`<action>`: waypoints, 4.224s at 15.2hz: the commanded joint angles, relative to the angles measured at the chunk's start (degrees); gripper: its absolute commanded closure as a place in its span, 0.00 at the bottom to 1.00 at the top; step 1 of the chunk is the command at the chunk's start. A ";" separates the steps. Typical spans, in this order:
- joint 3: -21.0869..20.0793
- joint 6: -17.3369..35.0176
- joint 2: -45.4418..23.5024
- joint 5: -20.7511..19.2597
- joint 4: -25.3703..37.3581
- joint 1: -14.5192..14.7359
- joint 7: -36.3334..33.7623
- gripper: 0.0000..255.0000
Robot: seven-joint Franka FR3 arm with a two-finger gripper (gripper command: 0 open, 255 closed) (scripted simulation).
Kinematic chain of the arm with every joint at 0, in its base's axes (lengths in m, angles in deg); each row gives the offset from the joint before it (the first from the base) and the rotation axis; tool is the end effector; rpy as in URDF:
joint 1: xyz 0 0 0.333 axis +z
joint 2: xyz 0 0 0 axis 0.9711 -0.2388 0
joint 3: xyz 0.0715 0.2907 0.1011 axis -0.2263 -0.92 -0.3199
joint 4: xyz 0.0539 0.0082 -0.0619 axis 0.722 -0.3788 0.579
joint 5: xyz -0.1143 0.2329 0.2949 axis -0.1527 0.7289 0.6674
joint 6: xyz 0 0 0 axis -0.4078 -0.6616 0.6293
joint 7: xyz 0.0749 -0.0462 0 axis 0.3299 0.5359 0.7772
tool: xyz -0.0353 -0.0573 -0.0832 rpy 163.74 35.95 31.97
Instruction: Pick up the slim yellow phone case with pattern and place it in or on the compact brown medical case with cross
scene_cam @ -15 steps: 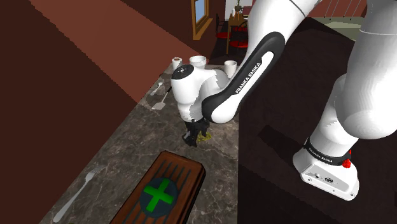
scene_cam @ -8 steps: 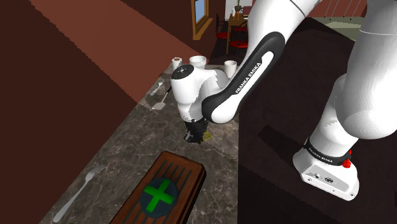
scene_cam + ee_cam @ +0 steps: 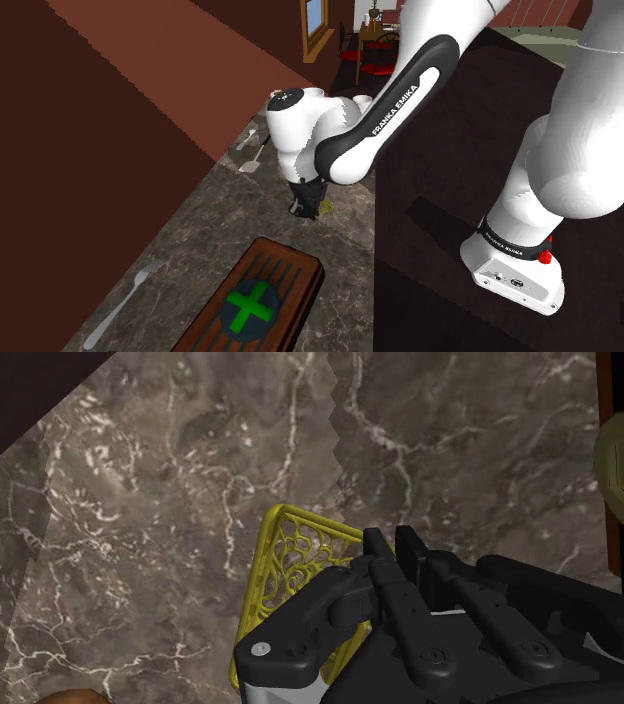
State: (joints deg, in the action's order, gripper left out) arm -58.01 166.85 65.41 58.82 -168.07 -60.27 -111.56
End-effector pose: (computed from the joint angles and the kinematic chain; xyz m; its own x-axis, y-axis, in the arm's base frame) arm 0.3975 0.2901 0.2734 0.9986 0.0523 -0.0105 0.0533 -0.9882 0.1438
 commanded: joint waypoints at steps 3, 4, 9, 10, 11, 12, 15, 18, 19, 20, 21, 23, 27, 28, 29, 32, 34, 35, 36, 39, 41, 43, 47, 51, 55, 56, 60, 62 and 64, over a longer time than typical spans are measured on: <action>-0.37 -3.05 2.74 1.98 0.62 -0.08 1.57 1.00; -0.42 -3.78 3.36 2.41 0.80 -0.09 1.93 1.00; -0.54 -7.47 6.28 4.29 1.93 -0.09 3.58 1.00; -0.54 -8.22 6.82 4.62 2.19 -0.09 3.88 1.00; -0.54 -8.98 7.35 4.94 2.47 -0.08 4.17 1.00; -0.53 -9.73 7.87 5.24 2.76 -0.07 4.45 1.00; -0.48 -12.00 9.35 6.07 3.71 -0.03 5.23 1.00; -0.40 -14.29 10.71 6.78 4.78 0.01 5.95 1.00; -0.36 -15.05 11.13 6.99 5.16 0.02 6.17 1.00; -0.33 -15.82 11.54 7.20 5.56 0.03 6.38 1.00; -0.29 -16.58 11.94 7.39 5.96 0.05 6.59 1.00; -0.21 -18.12 12.69 7.74 6.81 0.07 6.98 1.00; -1.82 -19.98 12.28 8.14 8.82 1.37 4.38 1.00; -2.65 -20.41 11.74 8.18 9.62 2.01 2.94 1.00; -3.47 -20.86 11.14 8.17 10.50 2.64 1.49 1.00; -5.87 -22.25 8.94 7.88 13.50 4.54 -2.96 1.00; -7.41 -23.25 7.15 7.43 15.83 5.83 -5.99 1.00; -8.15 -23.77 6.16 7.13 17.10 6.50 -7.53 1.00; -8.85 -24.31 5.10 6.77 18.43 7.20 -9.07 1.00; -10.79 -26.08 1.53 5.39 22.85 9.48 -13.74 1.00; -11.91 -27.42 -1.16 4.23 26.15 11.18 -16.85 1.00; -12.86 -28.89 -4.08 2.90 29.77 13.09 -19.92 1.00; -14.12 -32.34 -10.57 -0.10 38.05 17.67 -25.74 1.00; -14.55 -36.85 -18.24 -3.50 48.63 23.66 -31.06 1.00; -14.20 -34.11 -18.87 -3.93 46.40 23.63 -31.47 1.00; -14.13 -33.44 -19.06 -4.07 45.88 23.62 -31.59 1.00; -13.81 -30.83 -19.96 -4.70 43.98 23.64 -32.09 1.00; -13.63 -29.56 -20.47 -5.05 43.13 23.68 -32.36 1.00; -13.44 -28.31 -21.03 -5.43 42.34 23.74 -32.64 1.00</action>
State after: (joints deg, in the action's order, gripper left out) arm -71.52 137.77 44.55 53.55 -125.12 -36.52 -144.02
